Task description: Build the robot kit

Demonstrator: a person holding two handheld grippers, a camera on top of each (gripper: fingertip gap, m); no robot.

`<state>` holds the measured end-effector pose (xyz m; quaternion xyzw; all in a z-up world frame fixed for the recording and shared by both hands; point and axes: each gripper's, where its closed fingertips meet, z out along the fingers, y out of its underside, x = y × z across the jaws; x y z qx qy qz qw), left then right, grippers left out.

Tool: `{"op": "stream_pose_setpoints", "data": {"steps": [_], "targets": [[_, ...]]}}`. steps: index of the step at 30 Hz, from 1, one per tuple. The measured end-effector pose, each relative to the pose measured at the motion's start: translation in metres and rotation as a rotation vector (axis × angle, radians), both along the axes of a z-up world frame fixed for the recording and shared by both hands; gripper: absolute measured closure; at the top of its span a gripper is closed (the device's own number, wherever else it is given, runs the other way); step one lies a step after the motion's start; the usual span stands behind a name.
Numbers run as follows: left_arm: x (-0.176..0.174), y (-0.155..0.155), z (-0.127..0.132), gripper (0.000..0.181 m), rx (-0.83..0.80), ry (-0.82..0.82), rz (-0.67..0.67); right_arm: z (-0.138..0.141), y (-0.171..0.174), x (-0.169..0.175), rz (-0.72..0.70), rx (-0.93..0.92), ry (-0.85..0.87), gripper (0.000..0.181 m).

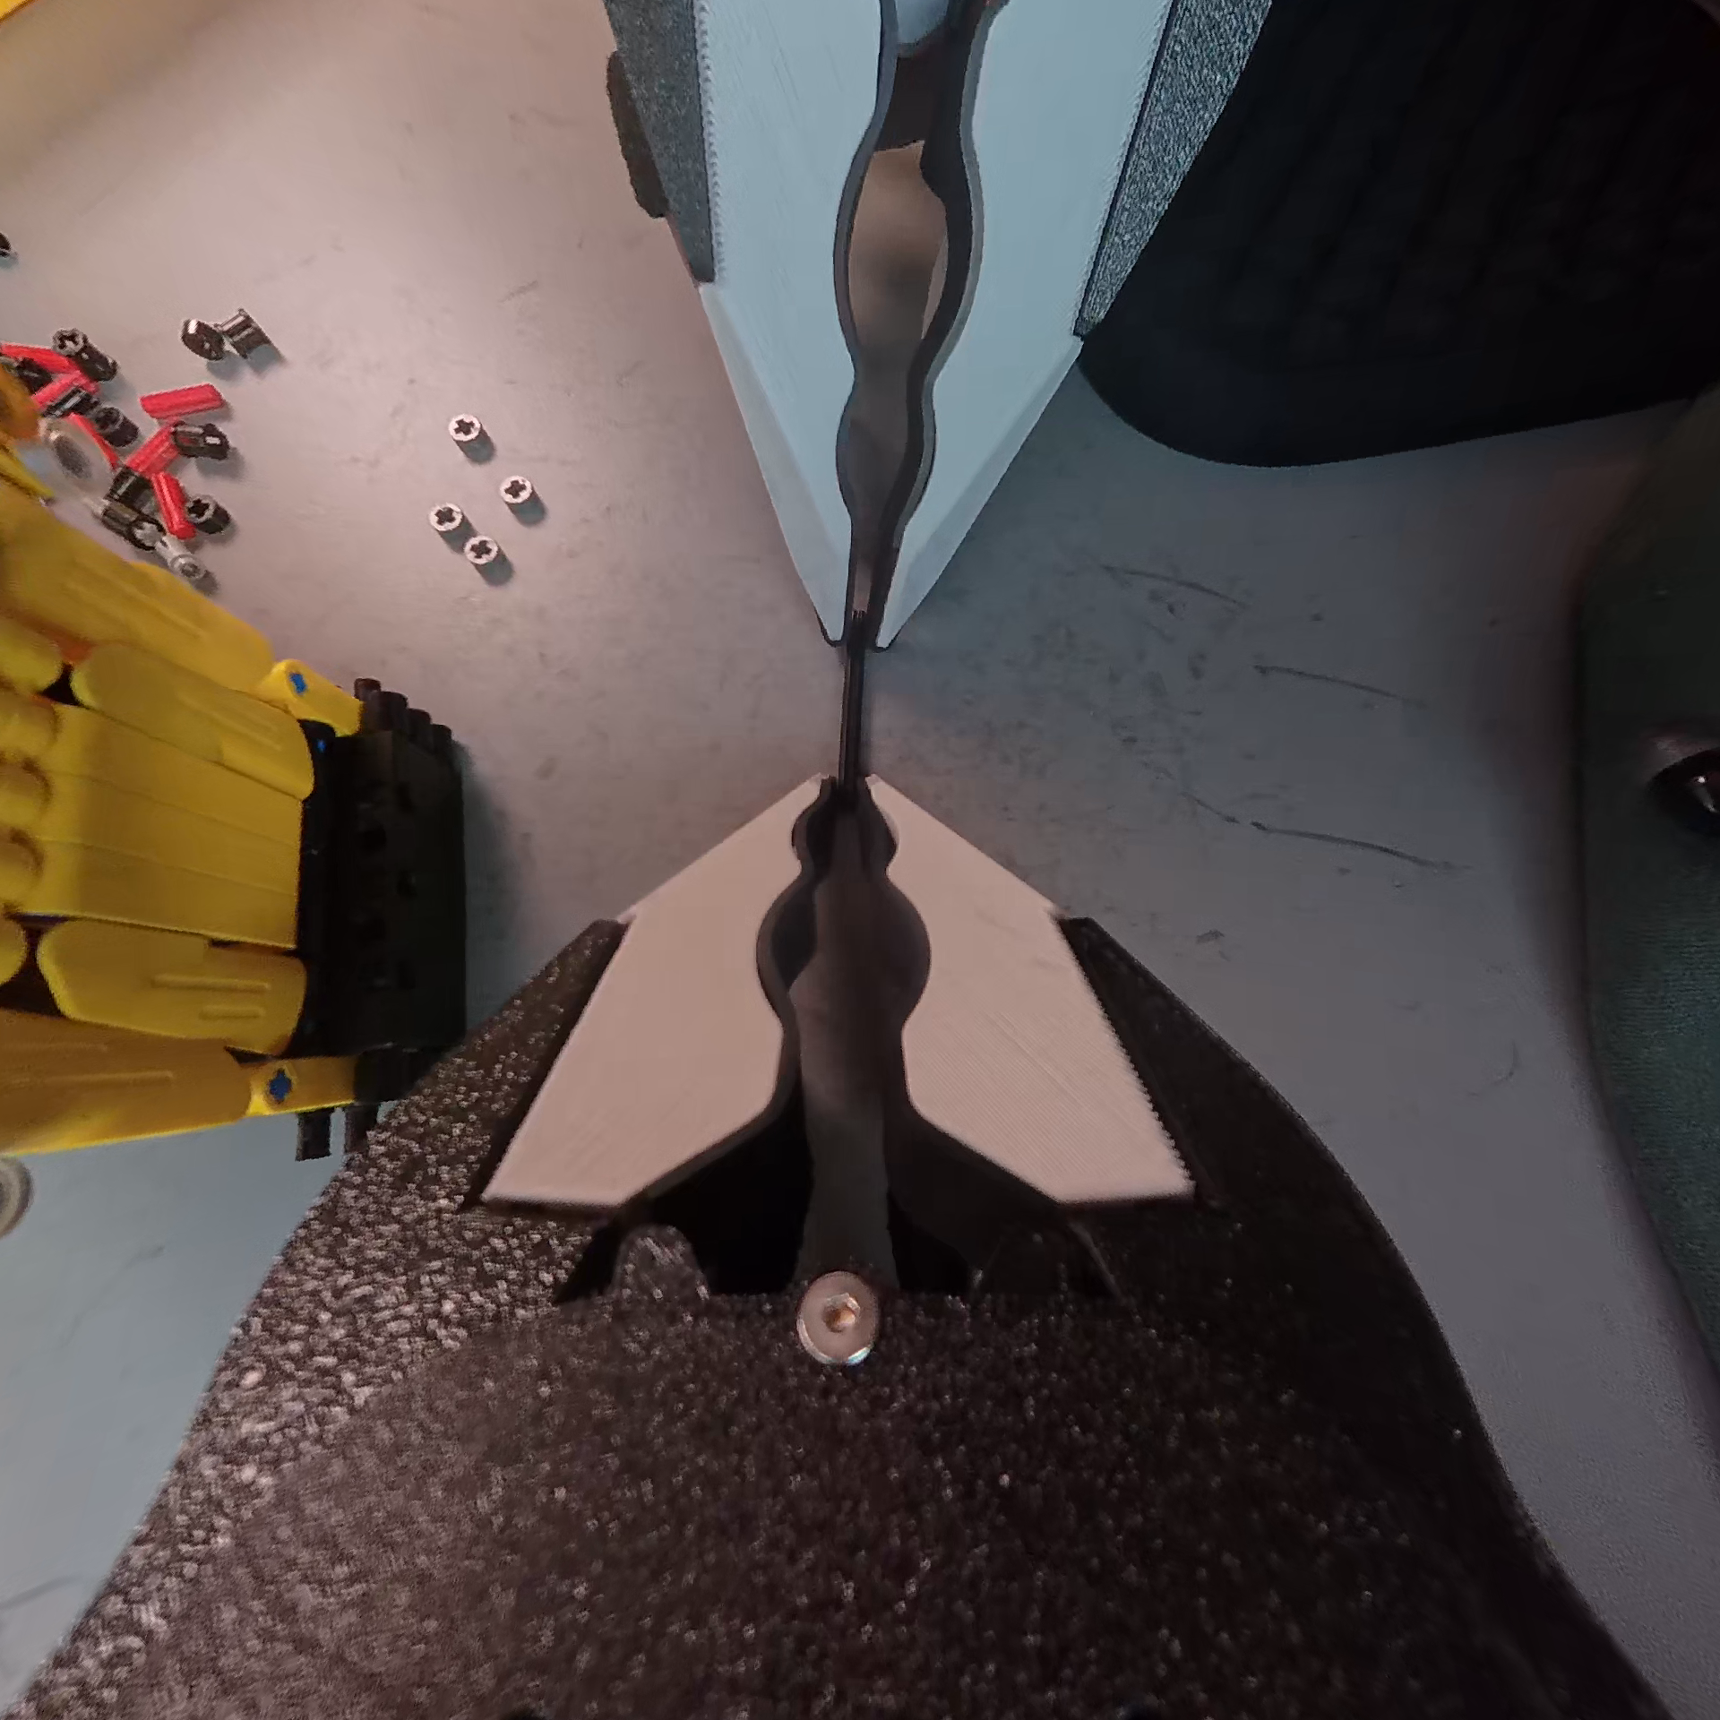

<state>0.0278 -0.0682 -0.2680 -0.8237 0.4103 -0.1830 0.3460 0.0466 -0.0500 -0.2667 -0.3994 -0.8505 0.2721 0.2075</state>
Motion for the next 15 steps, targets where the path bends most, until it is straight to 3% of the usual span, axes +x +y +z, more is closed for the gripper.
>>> {"op": "stream_pose_setpoints", "data": {"steps": [15], "targets": [[0.0006, 0.0001, 0.0001, 0.178, -0.003, -0.009, -0.006, -0.0002, 0.0005, 0.0002, -0.019, -0.018, -0.010, 0.178]]}}
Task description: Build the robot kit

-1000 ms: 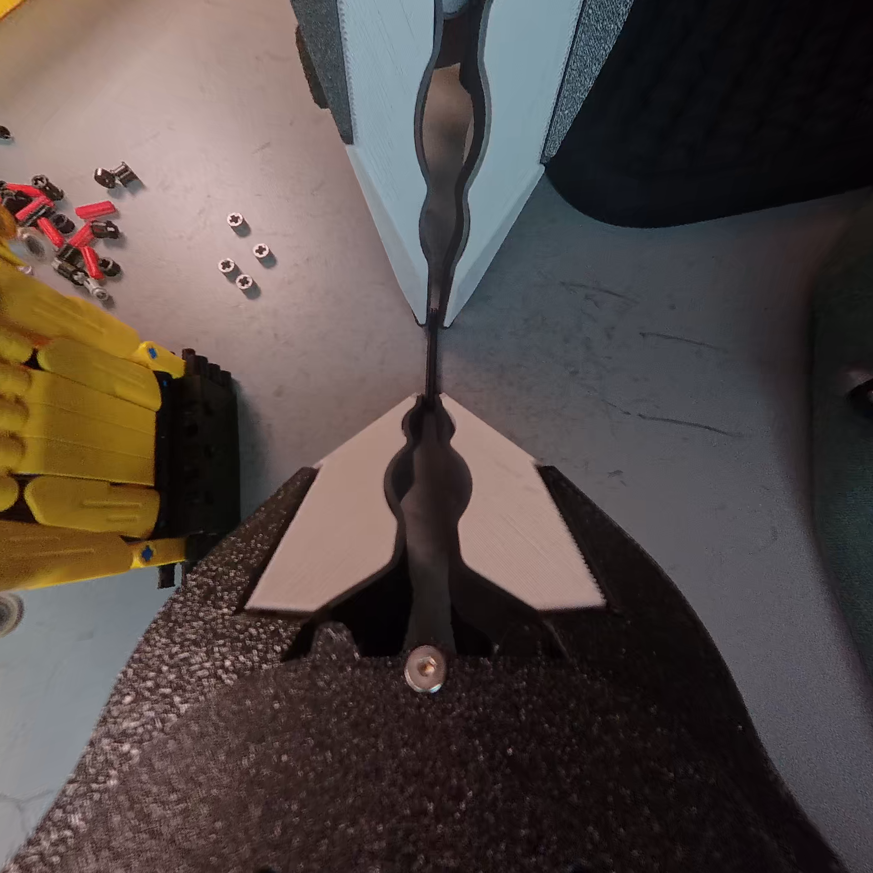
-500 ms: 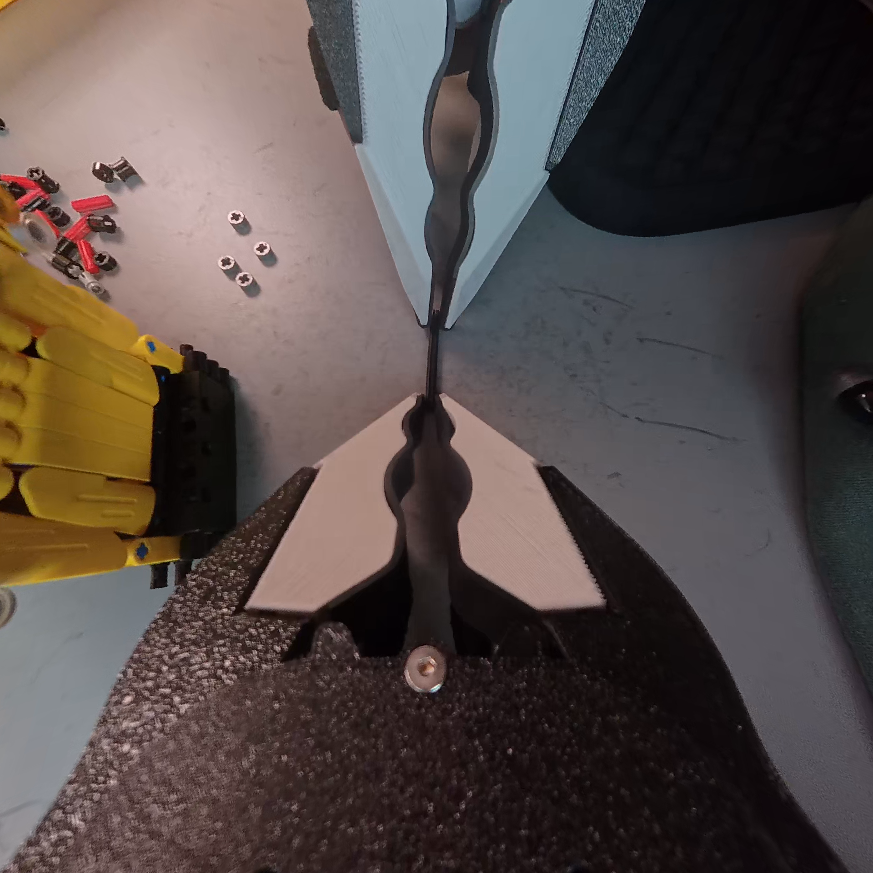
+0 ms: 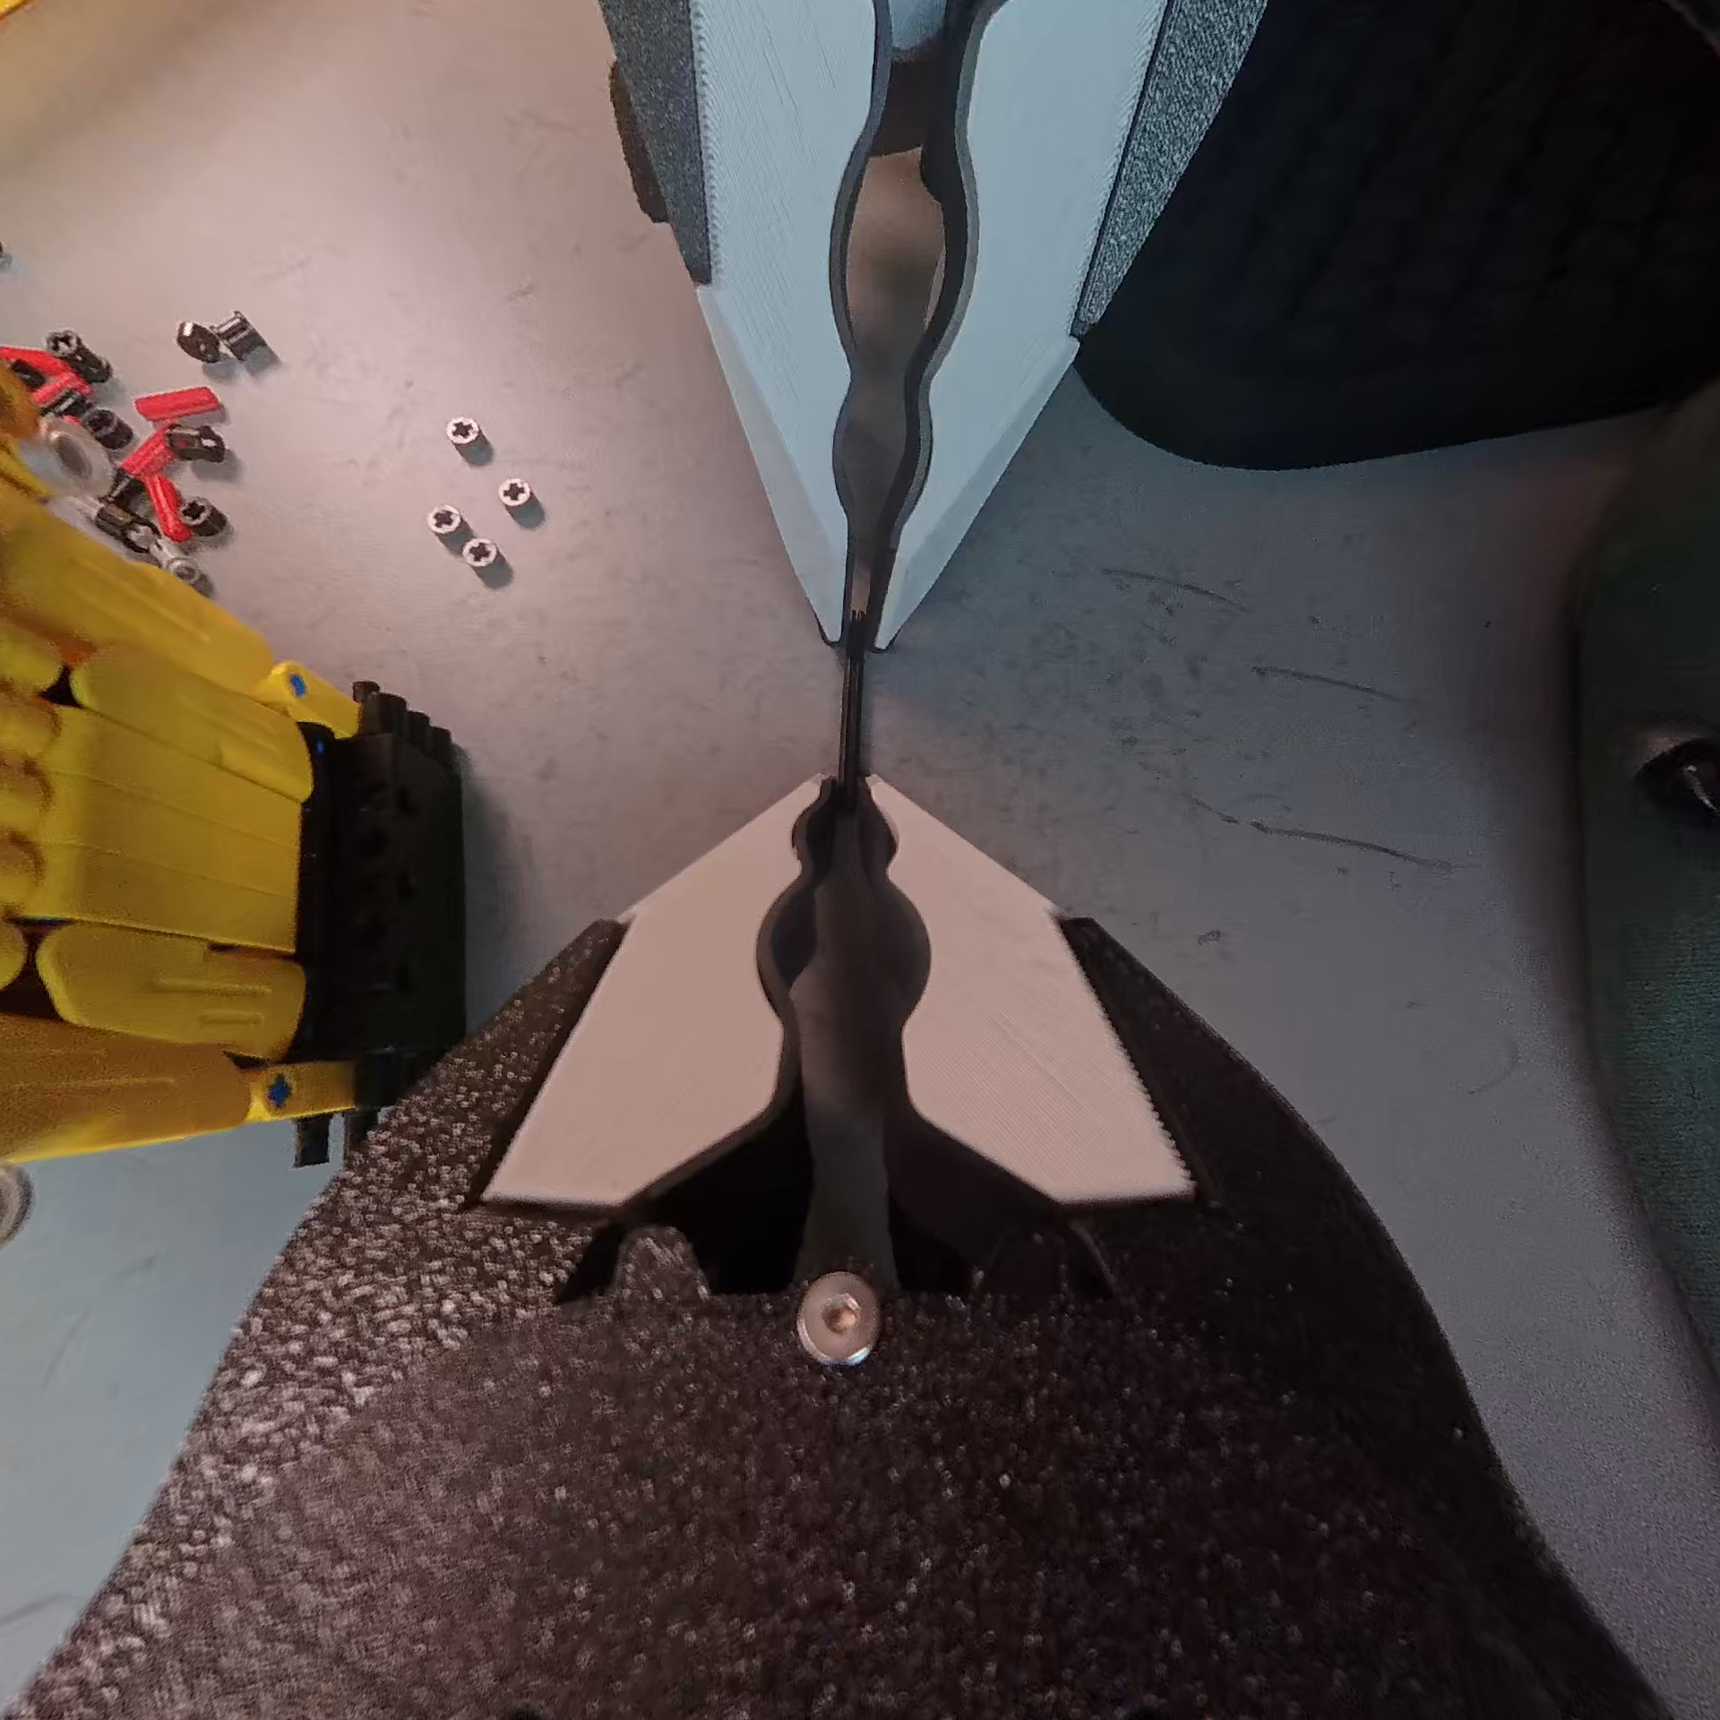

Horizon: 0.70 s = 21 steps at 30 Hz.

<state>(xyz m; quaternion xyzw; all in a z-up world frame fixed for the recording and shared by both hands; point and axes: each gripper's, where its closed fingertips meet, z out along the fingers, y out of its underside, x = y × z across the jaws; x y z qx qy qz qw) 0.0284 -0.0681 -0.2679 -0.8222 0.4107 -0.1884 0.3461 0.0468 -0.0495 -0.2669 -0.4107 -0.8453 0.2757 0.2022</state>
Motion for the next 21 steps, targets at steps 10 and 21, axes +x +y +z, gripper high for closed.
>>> {"op": "stream_pose_setpoints", "data": {"steps": [10, 21], "targets": [[0.0001, 0.0004, -0.0002, 0.178, 0.020, 0.016, -0.002, 0.0001, 0.0002, -0.0006, -0.011, 0.006, 0.005, 0.177], [-0.0034, 0.0025, 0.0017, 0.172, 0.052, 0.043, 0.011, 0.0004, 0.0003, -0.0009, -0.023, 0.011, 0.019, 0.177]]}}
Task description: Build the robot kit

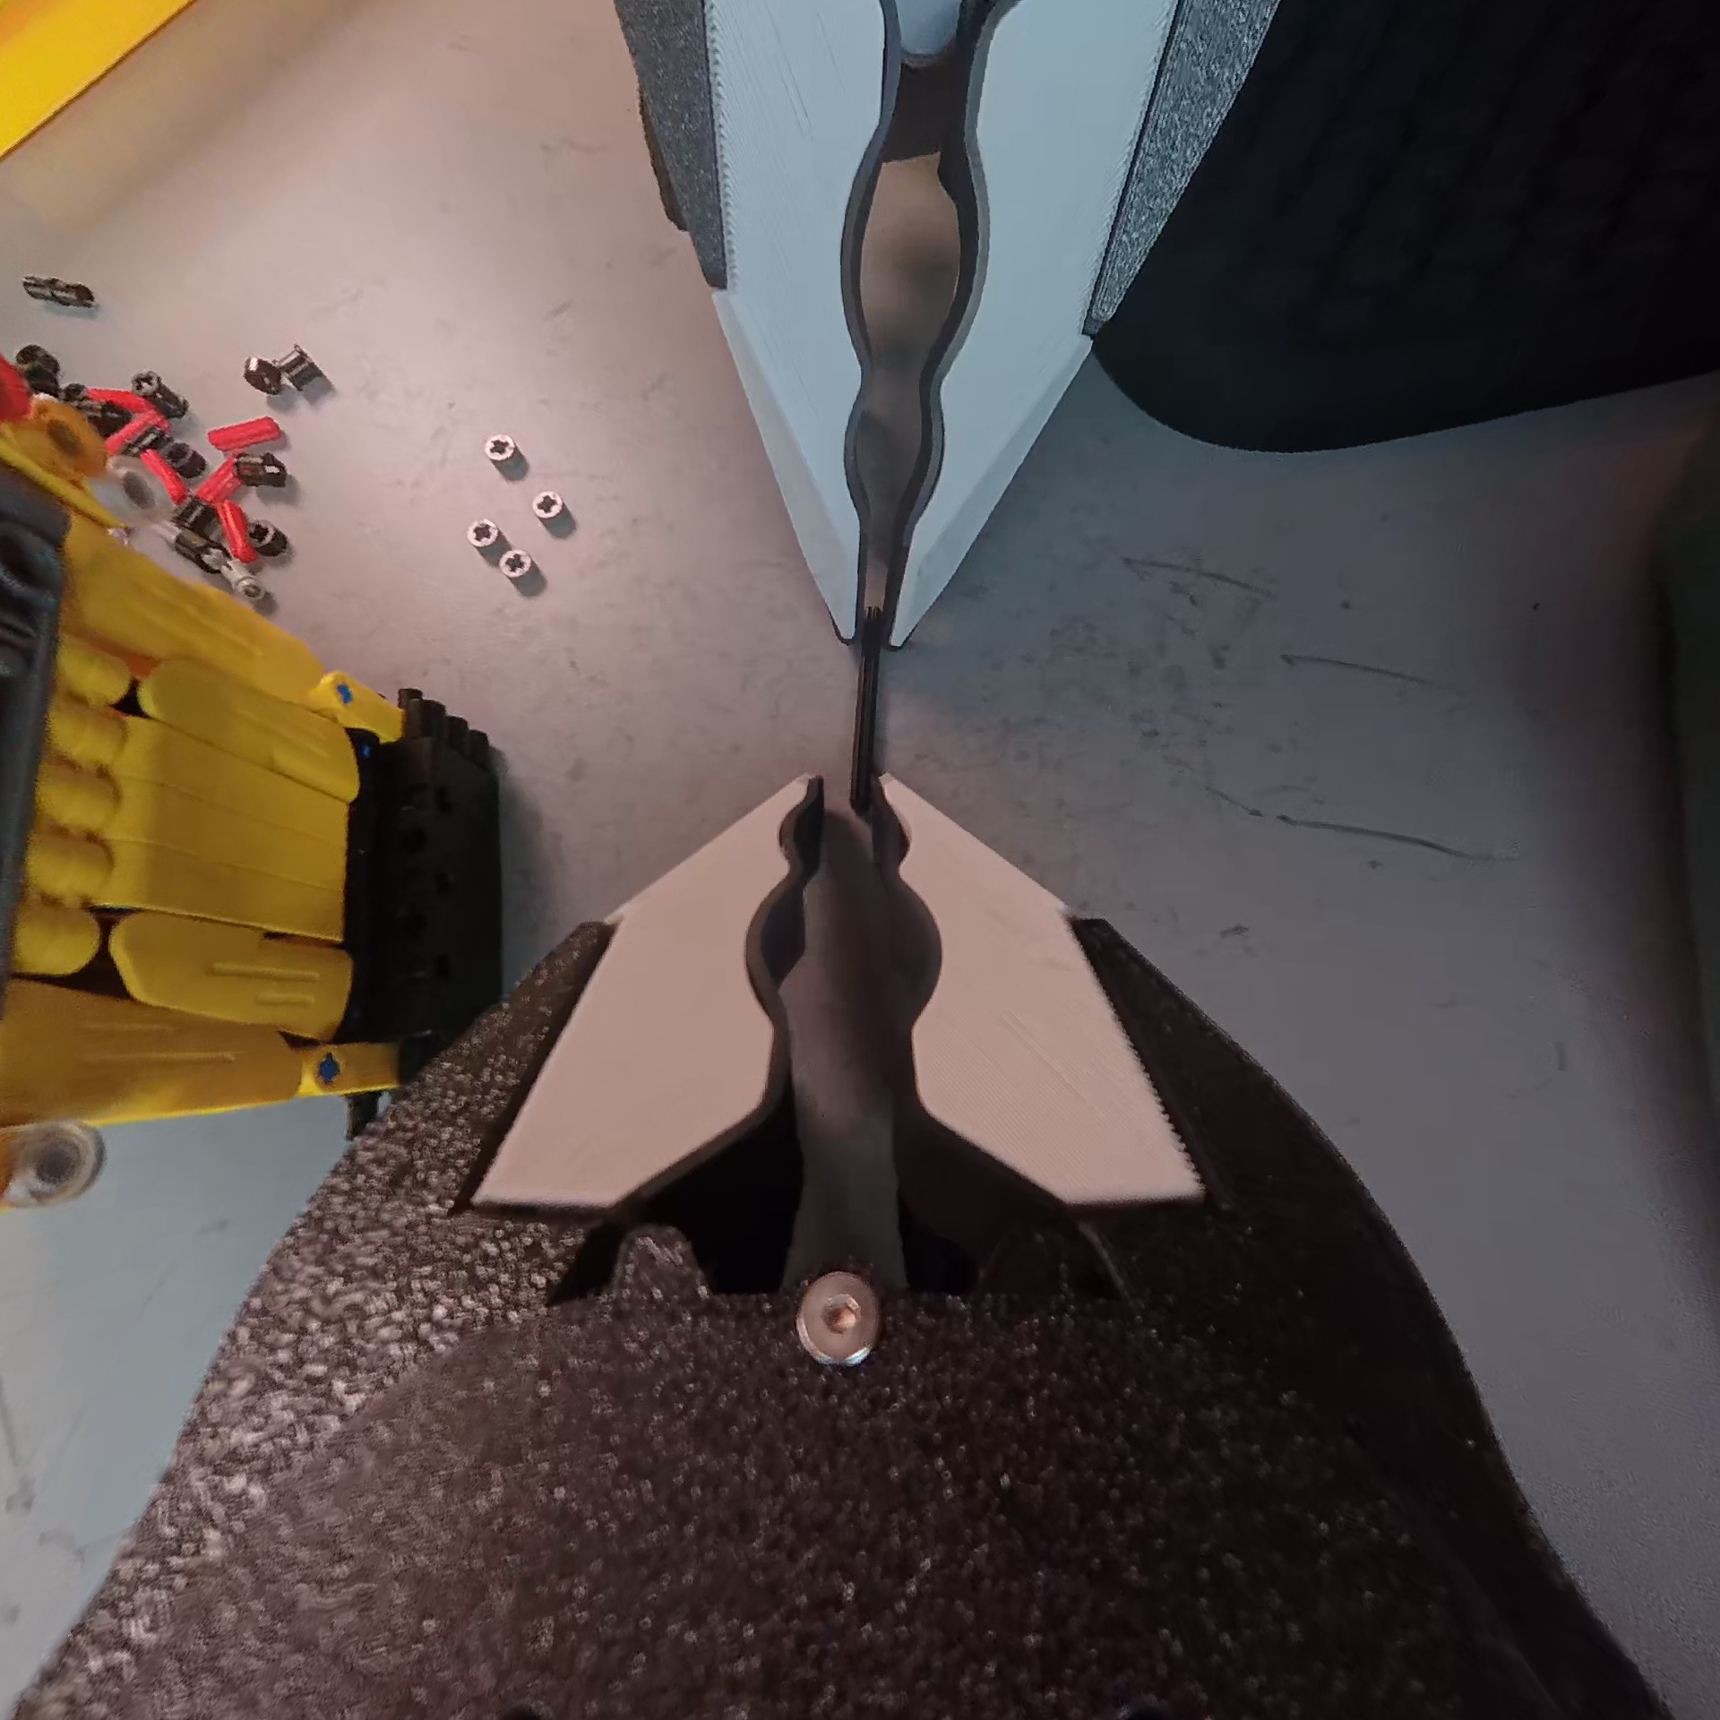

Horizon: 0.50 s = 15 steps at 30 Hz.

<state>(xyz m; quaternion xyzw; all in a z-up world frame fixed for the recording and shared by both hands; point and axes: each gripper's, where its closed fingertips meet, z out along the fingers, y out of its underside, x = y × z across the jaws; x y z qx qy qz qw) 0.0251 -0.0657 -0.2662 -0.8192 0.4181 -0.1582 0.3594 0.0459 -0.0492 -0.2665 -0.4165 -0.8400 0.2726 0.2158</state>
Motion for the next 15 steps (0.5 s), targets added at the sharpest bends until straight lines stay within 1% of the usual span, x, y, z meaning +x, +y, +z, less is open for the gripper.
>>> {"op": "stream_pose_setpoints", "data": {"steps": [3, 5, 7, 9, 10, 12, 14, 15], "targets": [[-0.001, 0.001, 0.017, 0.167, 0.048, -0.052, 0.014, 0.000, 0.000, -0.001, -0.002, 0.019, 0.019, 0.177], [-0.005, 0.002, 0.035, 0.165, 0.101, -0.104, 0.037, 0.002, 0.002, -0.003, -0.014, 0.041, 0.054, 0.170], [-0.013, 0.004, 0.053, 0.165, 0.162, -0.149, 0.084, 0.004, 0.004, -0.004, -0.029, 0.046, 0.093, 0.164], [-0.028, 0.005, 0.069, 0.165, 0.228, -0.183, 0.156, 0.012, 0.007, -0.007, -0.050, 0.038, 0.184, 0.162], [-0.037, 0.005, 0.078, 0.164, 0.264, -0.198, 0.202, 0.020, 0.009, -0.010, -0.068, 0.028, 0.248, 0.160], [-0.061, 0.005, 0.096, 0.161, 0.340, -0.228, 0.318, 0.047, 0.026, -0.016, -0.164, 0.019, 0.431, 0.149], [-0.091, 0.001, 0.113, 0.158, 0.417, -0.258, 0.457, 0.079, 0.054, -0.014, -0.294, -0.007, 0.612, 0.139], [-0.107, -0.002, 0.122, 0.157, 0.452, -0.274, 0.530, 0.091, 0.071, -0.010, -0.364, -0.024, 0.676, 0.133]]}}
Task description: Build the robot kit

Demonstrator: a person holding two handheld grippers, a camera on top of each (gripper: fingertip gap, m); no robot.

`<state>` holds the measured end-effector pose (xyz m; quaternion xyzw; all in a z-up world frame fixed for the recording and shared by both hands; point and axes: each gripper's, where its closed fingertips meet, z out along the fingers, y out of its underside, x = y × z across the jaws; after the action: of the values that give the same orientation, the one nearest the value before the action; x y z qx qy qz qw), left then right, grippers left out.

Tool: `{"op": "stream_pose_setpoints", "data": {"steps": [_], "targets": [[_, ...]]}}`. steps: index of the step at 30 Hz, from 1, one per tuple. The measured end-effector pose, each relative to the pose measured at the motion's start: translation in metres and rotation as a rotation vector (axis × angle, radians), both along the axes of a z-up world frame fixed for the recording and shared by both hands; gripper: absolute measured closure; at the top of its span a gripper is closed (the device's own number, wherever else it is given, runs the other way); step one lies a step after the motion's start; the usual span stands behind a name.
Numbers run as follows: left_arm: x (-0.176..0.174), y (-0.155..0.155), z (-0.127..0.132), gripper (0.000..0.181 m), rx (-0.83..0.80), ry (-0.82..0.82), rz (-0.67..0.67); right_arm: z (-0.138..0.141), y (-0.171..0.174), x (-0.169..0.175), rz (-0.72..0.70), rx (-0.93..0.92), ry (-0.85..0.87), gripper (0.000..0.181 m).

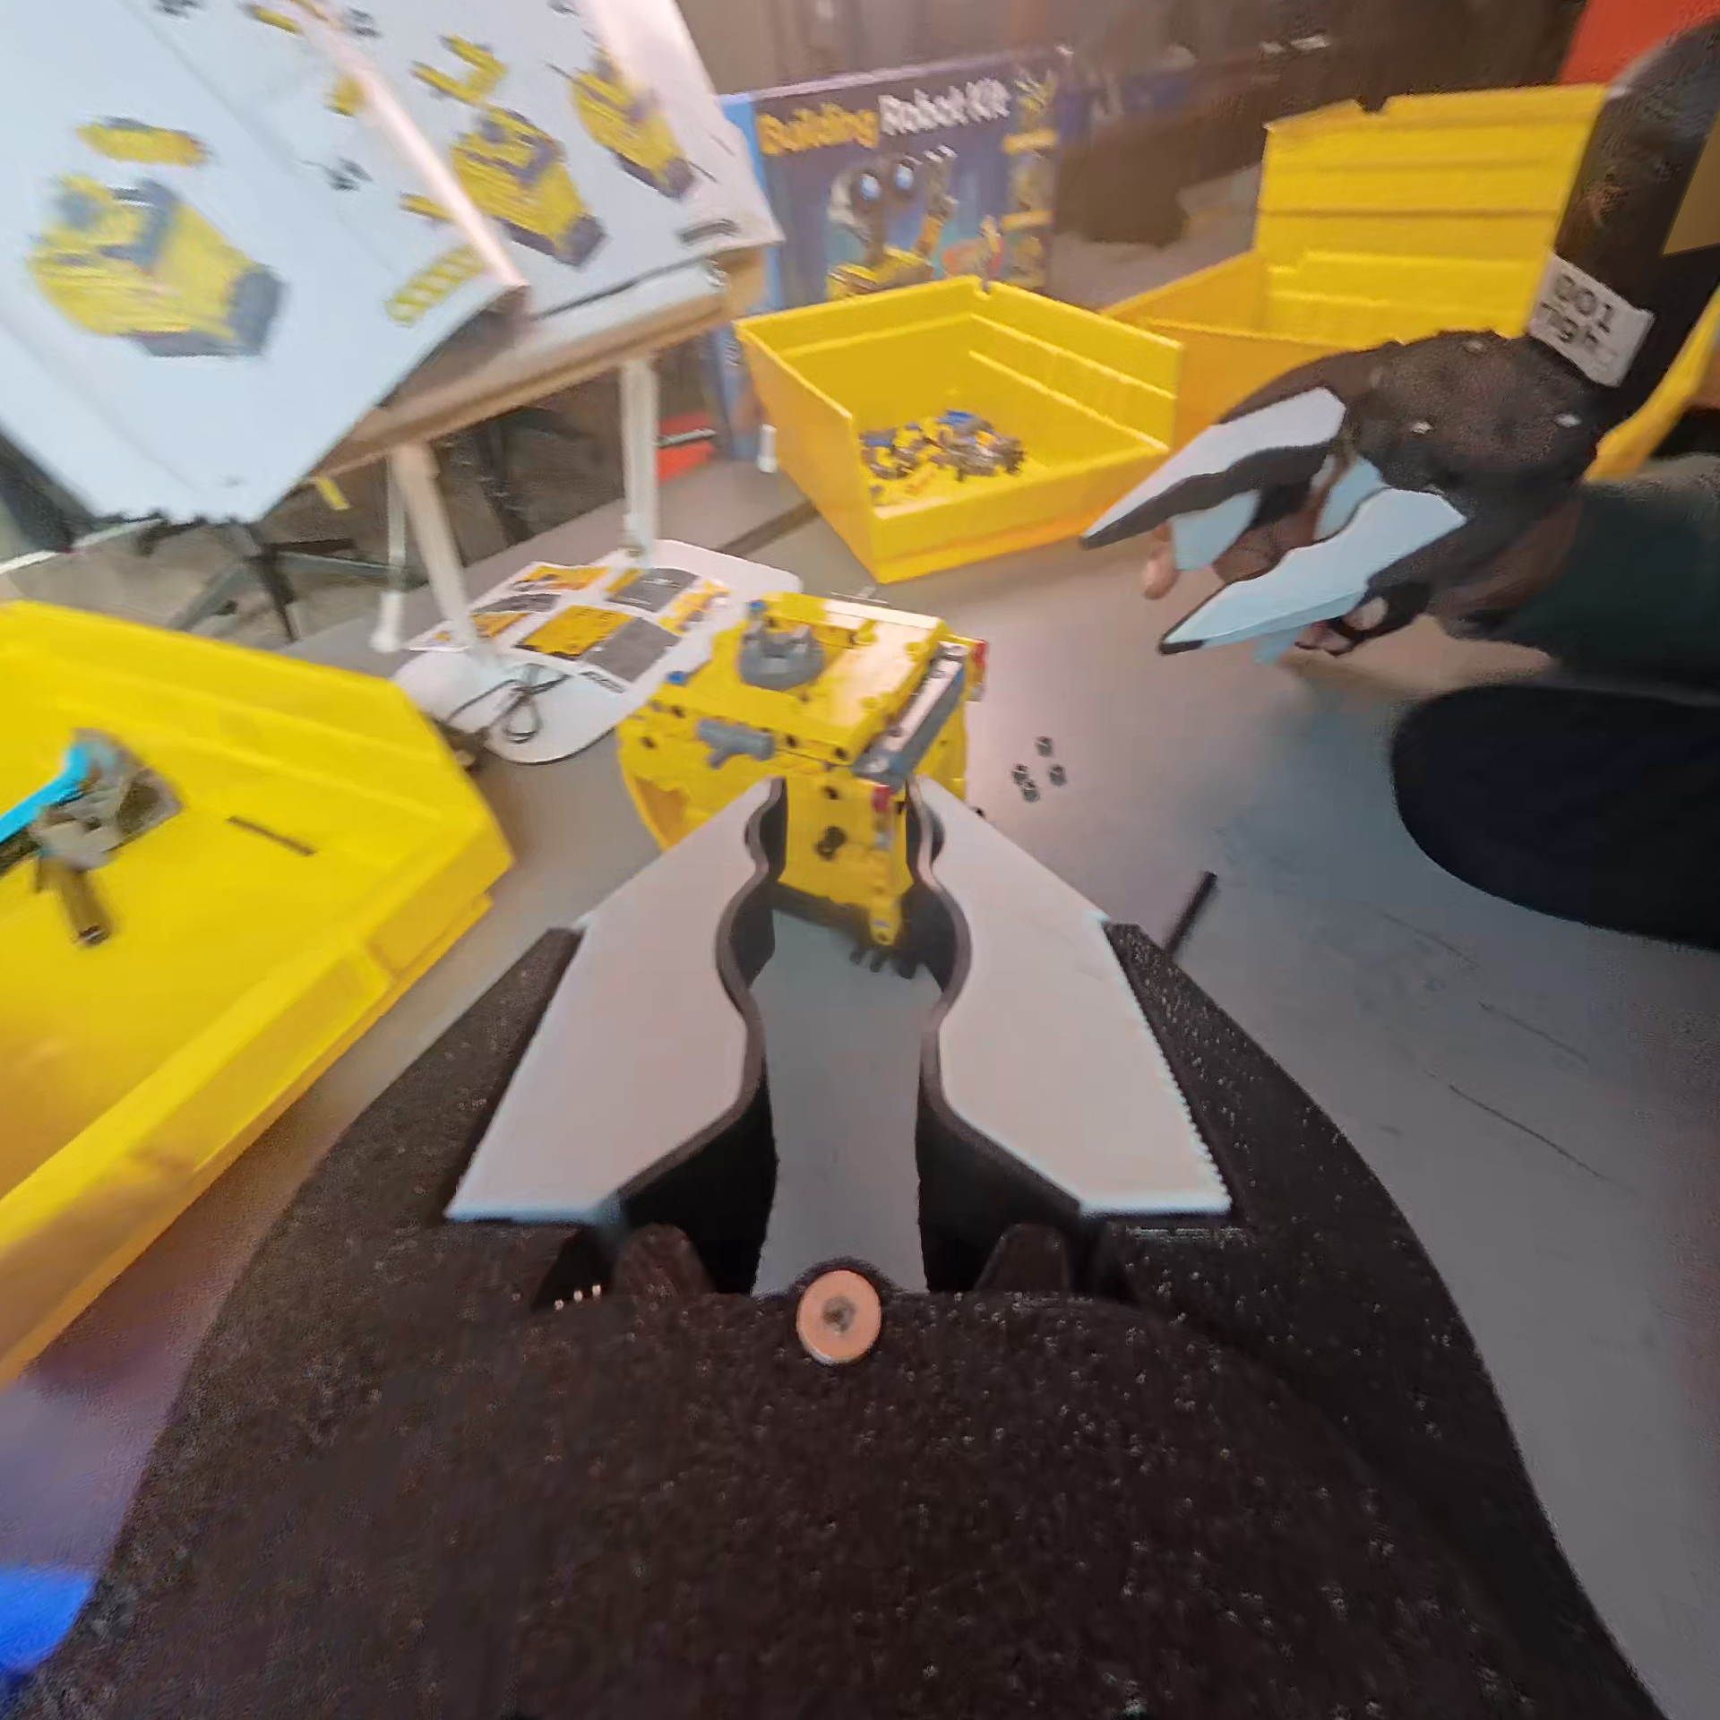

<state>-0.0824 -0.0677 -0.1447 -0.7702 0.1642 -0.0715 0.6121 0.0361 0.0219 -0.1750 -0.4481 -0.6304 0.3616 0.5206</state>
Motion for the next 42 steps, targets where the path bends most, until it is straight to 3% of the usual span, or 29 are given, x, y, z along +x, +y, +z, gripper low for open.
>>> {"op": "stream_pose_setpoints", "data": {"steps": [4, 7, 13, 19, 26, 33, 42], "targets": [[-0.062, -0.024, 0.017, 0.150, 0.076, -0.107, 0.278, 0.021, 0.070, 0.026, -0.248, -0.181, 0.128, 0.103], [-0.099, -0.046, 0.019, 0.146, 0.137, -0.178, 0.457, 0.028, 0.110, 0.050, -0.433, -0.230, 0.208, 0.095], [-0.140, -0.071, 0.013, 0.140, 0.182, -0.127, 0.699, 0.042, 0.134, 0.075, -0.623, -0.197, 0.330, 0.094], [-0.153, -0.071, 0.007, 0.139, 0.160, -0.060, 0.799, 0.017, 0.122, 0.060, -0.619, -0.168, 0.236, 0.094], [-0.159, -0.065, -0.007, 0.139, 0.114, -0.051, 0.860, 0.018, 0.123, 0.061, -0.618, -0.157, 0.230, 0.094], [-0.162, -0.057, -0.001, 0.139, 0.106, -0.019, 0.869, 0.018, 0.123, 0.061, -0.617, -0.135, 0.224, 0.095], [-0.195, -0.092, -0.008, 0.139, -0.015, -0.090, 0.885, 0.013, 0.120, 0.058, -0.604, -0.106, 0.202, 0.098]]}}
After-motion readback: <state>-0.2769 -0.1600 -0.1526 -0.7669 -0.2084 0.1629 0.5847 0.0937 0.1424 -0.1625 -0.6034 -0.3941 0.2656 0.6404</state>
